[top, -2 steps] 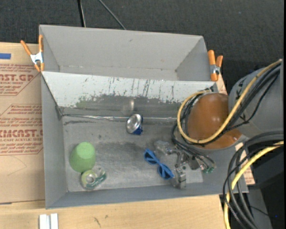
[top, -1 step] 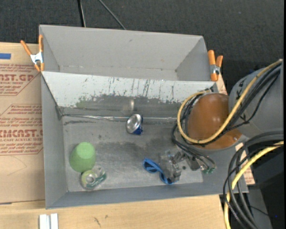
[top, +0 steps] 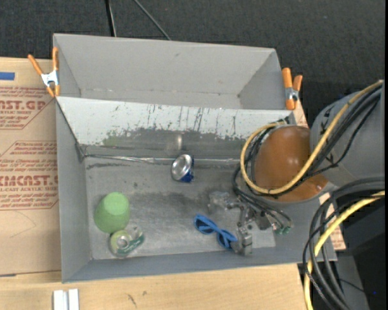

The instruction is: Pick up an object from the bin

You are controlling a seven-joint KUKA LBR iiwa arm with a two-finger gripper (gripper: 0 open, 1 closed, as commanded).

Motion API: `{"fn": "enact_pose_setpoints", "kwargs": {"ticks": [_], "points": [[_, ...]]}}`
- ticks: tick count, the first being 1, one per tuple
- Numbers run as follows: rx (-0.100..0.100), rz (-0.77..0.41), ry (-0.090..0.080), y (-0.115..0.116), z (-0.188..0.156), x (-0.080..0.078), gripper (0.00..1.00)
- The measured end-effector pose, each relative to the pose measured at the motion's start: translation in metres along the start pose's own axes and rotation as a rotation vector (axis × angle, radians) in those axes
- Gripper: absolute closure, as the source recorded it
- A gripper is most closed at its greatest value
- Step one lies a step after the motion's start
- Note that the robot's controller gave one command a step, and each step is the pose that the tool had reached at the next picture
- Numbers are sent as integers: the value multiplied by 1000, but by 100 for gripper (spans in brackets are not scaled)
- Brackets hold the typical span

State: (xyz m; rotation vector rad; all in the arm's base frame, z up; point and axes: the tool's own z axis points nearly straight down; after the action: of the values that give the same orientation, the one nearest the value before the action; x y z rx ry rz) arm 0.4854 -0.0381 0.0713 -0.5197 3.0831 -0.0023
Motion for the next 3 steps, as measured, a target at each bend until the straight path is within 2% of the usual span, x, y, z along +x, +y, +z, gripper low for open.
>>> {"fn": "enact_pose_setpoints", "kwargs": {"ticks": [1, 2, 3], "points": [[-3, -1, 10, 1, 1, 2, 100], [0, 0, 0, 0, 0, 0, 0], [-4, -1, 12, 1, 1, 3, 100]]}}
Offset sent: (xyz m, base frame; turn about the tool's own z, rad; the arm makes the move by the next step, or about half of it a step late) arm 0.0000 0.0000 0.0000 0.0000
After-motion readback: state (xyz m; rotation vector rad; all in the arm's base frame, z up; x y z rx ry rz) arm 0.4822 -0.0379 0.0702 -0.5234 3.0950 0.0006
